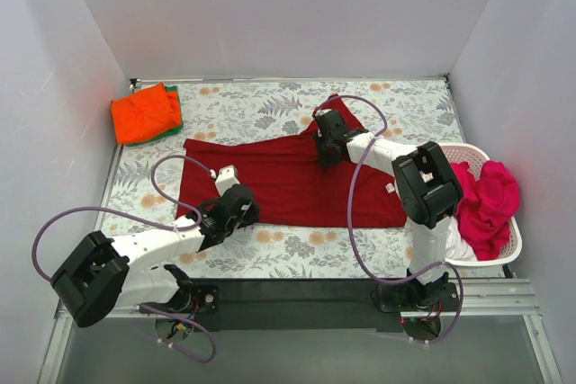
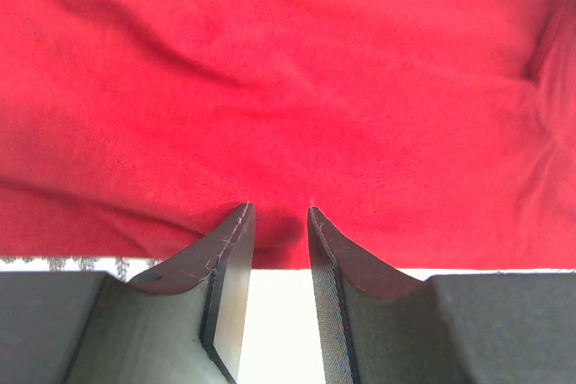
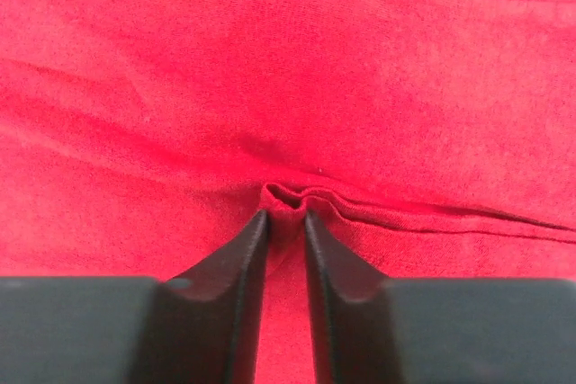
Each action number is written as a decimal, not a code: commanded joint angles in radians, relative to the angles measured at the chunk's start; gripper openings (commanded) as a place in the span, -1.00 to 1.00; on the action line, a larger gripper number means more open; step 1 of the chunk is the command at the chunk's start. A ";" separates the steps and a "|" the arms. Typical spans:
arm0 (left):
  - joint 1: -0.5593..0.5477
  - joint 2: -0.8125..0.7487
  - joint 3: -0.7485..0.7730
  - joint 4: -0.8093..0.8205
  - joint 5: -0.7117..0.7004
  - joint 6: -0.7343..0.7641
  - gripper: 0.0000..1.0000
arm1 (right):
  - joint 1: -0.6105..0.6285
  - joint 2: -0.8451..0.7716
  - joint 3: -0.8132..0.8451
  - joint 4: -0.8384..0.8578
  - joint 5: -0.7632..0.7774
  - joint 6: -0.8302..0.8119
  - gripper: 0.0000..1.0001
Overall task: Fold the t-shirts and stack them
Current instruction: Fold the tshirt
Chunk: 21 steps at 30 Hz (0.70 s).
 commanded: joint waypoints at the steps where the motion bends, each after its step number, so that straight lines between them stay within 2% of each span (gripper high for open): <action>1: -0.019 -0.015 -0.030 -0.024 -0.034 -0.053 -0.40 | 0.004 0.003 0.045 -0.013 0.034 0.001 -0.71; 2: -0.027 -0.013 -0.036 -0.024 -0.039 -0.059 -0.40 | 0.006 0.009 0.047 -0.013 0.032 0.000 -0.84; 4: -0.035 -0.009 -0.044 -0.026 -0.043 -0.073 -0.40 | 0.006 0.011 0.047 -0.013 0.032 0.000 -0.96; 21: -0.058 -0.047 -0.068 -0.096 -0.105 -0.136 -0.40 | 0.004 -0.004 0.093 -0.013 0.089 -0.013 -0.97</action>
